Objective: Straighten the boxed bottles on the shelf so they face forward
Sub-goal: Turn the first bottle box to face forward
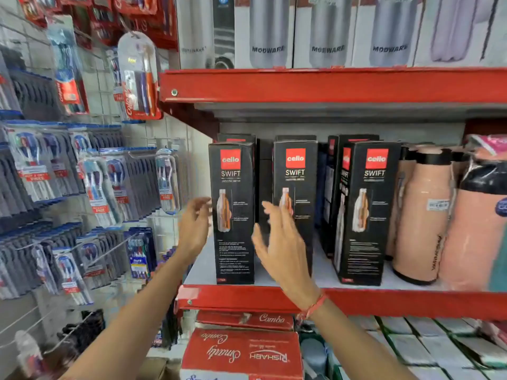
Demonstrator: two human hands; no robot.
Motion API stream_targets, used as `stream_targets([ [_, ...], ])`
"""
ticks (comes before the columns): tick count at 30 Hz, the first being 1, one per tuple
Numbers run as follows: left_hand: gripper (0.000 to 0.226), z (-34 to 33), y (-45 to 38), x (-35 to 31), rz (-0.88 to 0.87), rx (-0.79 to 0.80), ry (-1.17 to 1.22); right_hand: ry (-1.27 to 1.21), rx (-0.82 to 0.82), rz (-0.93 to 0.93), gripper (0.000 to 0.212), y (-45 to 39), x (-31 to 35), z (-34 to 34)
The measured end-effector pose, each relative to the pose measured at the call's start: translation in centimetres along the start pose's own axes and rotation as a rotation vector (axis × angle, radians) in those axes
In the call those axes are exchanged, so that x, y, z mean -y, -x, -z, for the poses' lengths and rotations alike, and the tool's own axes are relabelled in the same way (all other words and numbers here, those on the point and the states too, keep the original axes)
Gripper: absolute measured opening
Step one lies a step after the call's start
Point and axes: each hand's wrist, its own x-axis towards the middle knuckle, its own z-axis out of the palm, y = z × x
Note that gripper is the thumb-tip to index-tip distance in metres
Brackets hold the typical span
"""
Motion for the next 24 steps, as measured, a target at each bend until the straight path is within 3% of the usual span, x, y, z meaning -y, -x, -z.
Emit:
stream_targets([
  [4, 0.026, -1.0, -0.1, 2.5, 0.237, 0.154, 0.059, 0.002, 0.22, -0.14, 0.084, 2.2, 1.1, -3.6],
  [9, 0.032, -1.5, -0.4, 2.6, 0.304, 0.253, 0.113, 0.11, 0.281, -0.269, 0.116, 2.7, 2.2, -6.6],
  [17, 0.038, 0.5, -0.3, 0.8, 0.209, 0.333, 0.154, 0.156, 0.226, -0.266, 0.128, 0.4, 4.0, -4.9],
  [24, 0.032, 4.4, 2.6, -2.5, 0.055, 0.447, 0.197, -0.218, 0.401, -0.244, 0.136, -1.4, 4.1, -0.2],
])
